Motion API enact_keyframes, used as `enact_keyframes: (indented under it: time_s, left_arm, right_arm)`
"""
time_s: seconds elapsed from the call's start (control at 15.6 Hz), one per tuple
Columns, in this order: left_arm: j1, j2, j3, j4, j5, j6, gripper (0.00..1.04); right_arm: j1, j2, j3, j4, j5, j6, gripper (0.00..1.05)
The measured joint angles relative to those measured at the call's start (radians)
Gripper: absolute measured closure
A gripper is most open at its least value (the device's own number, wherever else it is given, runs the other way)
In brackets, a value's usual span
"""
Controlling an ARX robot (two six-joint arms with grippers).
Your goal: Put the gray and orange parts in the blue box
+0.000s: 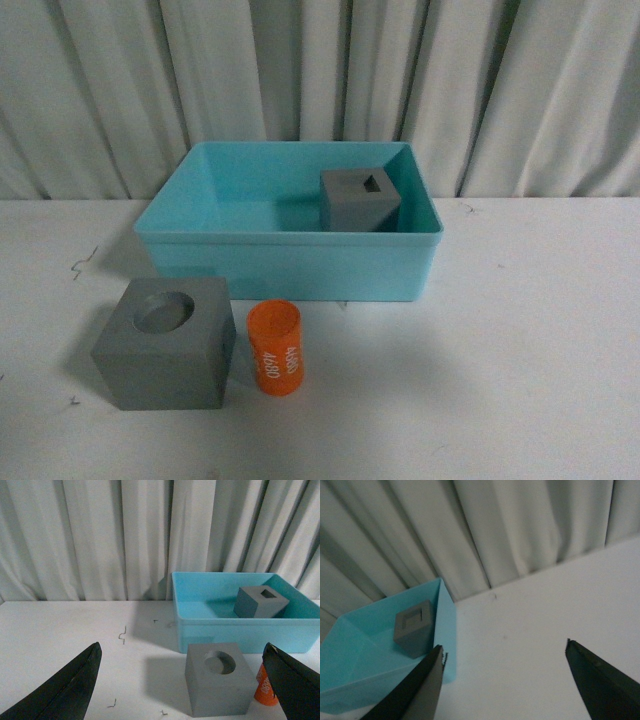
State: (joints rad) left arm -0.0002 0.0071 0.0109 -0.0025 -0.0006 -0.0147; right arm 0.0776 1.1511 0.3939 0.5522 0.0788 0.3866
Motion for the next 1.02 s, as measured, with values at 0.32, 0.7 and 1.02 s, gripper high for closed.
enact_keyframes:
  time_s: [0.32,0.7,1.02]
  left_arm:
    - [0.001,0.0,0.0,-0.001,0.0,0.0,0.07]
    - [0.001,0.0,0.0,-0.001,0.0,0.0,0.07]
    - [0.001,0.0,0.0,-0.001,0.0,0.0,0.07]
  right_arm:
    - [-0.083,-0.195,-0.218,0.205,-0.073,-0.357,0.86]
    - [-0.078,-0.48,-0.333,0.057,-0.077,-0.38,1.03]
    - [-0.078,-0.644,-0.382,-0.043,-0.076,-0.38,1.03]
